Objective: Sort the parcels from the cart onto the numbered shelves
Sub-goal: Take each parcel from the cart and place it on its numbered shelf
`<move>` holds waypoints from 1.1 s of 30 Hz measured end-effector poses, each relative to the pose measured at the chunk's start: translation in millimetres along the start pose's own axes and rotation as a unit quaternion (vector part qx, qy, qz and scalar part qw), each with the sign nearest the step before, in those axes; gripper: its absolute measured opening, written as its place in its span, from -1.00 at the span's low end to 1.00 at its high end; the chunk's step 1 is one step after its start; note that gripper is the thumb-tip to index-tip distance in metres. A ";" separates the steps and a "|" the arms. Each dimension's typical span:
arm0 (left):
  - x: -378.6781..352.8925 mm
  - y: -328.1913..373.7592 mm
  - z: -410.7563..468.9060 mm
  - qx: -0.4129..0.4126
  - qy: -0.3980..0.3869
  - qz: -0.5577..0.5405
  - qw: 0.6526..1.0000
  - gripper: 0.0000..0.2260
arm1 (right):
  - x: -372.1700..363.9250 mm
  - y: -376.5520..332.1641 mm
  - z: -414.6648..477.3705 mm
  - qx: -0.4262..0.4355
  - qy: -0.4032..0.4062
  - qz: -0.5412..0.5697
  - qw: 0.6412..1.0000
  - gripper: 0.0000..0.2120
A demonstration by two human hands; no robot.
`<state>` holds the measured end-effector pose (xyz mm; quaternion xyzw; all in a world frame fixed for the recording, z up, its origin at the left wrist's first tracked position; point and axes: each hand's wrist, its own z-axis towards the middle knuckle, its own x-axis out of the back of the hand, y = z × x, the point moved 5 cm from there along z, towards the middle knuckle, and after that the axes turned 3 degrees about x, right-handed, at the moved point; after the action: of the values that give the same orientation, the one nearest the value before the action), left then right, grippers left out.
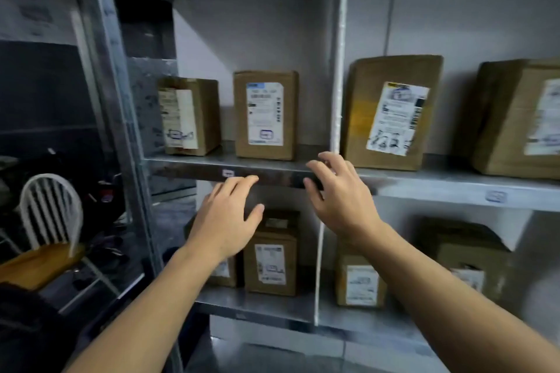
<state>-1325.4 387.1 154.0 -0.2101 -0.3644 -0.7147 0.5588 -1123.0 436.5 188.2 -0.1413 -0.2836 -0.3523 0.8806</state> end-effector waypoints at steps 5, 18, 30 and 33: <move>-36.1 107.7 -11.8 -0.070 -0.030 -0.030 0.997 -0.52 | 68.4 66.6 -72.1 -0.053 -0.111 -0.140 0.982 -0.63; -166.8 456.5 -120.6 -0.255 -0.176 -0.166 0.936 -0.56 | 327.4 224.7 -348.8 -0.307 -0.232 -0.361 0.849 -0.61; -231.7 694.3 -202.8 -0.414 -0.252 -0.235 0.843 -0.56 | 482.5 288.9 -531.7 -0.493 -0.229 -0.415 0.729 -0.55; -255.3 751.6 -214.9 -0.443 -0.262 -0.247 0.821 -0.54 | 511.0 319.1 -563.0 -0.528 -0.222 -0.426 0.700 -0.55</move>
<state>-513.7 307.0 49.4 -0.5173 -0.1814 -0.8311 0.0939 -372.3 135.0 28.7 -0.5208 -0.2685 -0.7404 0.3292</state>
